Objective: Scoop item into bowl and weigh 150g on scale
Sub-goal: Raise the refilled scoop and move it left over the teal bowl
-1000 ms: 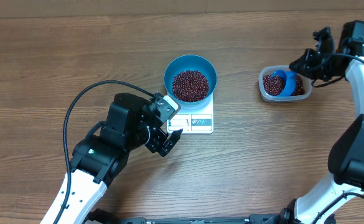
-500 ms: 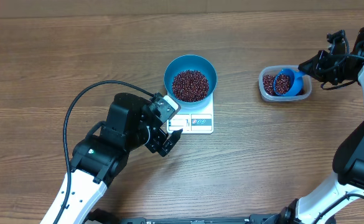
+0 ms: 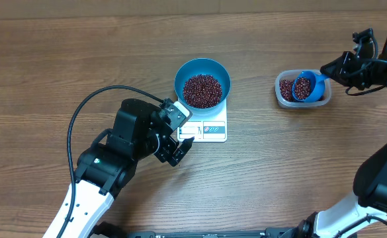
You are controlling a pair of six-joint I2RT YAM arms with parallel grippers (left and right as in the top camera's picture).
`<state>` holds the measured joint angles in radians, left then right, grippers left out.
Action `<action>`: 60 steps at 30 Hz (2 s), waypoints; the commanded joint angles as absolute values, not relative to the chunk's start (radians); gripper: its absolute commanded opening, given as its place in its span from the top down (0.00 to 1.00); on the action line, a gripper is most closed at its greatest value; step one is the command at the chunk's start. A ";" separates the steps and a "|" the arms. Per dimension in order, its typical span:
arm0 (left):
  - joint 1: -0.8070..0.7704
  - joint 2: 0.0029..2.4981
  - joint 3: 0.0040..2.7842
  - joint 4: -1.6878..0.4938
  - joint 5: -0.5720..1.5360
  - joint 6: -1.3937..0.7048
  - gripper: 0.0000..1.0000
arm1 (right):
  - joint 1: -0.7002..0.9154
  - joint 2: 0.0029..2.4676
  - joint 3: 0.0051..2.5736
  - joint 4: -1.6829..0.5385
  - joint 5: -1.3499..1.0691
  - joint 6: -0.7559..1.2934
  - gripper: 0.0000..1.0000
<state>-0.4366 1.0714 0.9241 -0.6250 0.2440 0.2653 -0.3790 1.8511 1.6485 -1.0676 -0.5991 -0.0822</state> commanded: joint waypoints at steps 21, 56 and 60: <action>-0.432 1.058 0.919 -0.625 0.259 0.273 0.00 | -0.323 1.705 1.689 -1.075 -0.728 -0.080 0.96; -0.432 1.059 0.919 -0.625 0.259 0.273 0.01 | -0.135 1.706 1.690 -0.896 -0.844 0.181 0.96; -0.432 1.059 0.919 -0.625 0.259 0.273 0.01 | -0.135 1.706 1.690 -0.873 -0.914 0.207 0.96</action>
